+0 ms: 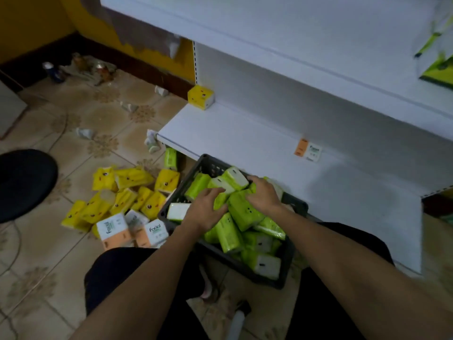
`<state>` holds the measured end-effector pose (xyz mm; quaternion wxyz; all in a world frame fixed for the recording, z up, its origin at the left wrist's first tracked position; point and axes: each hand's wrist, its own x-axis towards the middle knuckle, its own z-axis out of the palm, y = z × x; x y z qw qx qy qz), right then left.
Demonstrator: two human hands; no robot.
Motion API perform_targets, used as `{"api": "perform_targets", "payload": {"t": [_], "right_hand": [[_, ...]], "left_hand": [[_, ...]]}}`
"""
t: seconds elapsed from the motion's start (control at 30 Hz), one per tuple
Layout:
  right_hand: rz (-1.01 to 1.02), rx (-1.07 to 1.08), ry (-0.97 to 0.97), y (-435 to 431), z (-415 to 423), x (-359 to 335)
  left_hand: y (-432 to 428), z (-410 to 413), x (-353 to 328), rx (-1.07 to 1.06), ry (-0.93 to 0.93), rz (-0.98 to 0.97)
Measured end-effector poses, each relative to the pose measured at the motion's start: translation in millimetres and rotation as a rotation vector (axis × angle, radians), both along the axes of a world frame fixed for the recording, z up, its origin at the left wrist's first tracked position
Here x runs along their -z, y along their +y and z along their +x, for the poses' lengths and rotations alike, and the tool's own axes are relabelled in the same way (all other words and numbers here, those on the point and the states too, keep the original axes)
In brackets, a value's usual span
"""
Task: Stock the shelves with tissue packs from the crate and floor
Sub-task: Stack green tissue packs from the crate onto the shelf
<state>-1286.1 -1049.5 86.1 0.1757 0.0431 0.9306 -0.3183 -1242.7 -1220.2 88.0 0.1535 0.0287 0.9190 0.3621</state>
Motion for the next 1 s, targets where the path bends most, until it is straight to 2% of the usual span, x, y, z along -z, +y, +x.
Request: {"api": "perform_targets", "payload": {"t": [0.17, 0.37, 0.53, 0.63, 0.73, 0.87, 0.93, 1.0], "right_hand": [[0.056, 0.029, -0.164, 28, 19, 74], [-0.029, 0.133, -0.249, 42, 18, 112], [-0.112, 0.228, -0.339, 46, 11, 128], [-0.237, 0.395, -0.436, 40, 5, 131], [-0.295, 0.573, -0.435, 28, 2, 136], [-0.141, 0.442, -0.386, 17, 14, 143], [-0.145, 0.474, -0.357, 16, 20, 142], [-0.191, 0.558, -0.336, 17, 24, 137]], "left_hand": [[25, 7, 57, -0.01, -0.151, -0.047], [54, 9, 102, 0.019, -0.292, -0.082], [73, -6, 118, -0.002, -0.32, -0.018], [78, -13, 120, -0.086, -0.376, 0.064], [77, -17, 127, -0.139, -0.39, 0.074], [70, -16, 127, -0.114, -0.434, 0.125], [63, -17, 123, -0.062, -0.48, 0.165], [57, -21, 113, -0.011, -0.436, 0.149]]}}
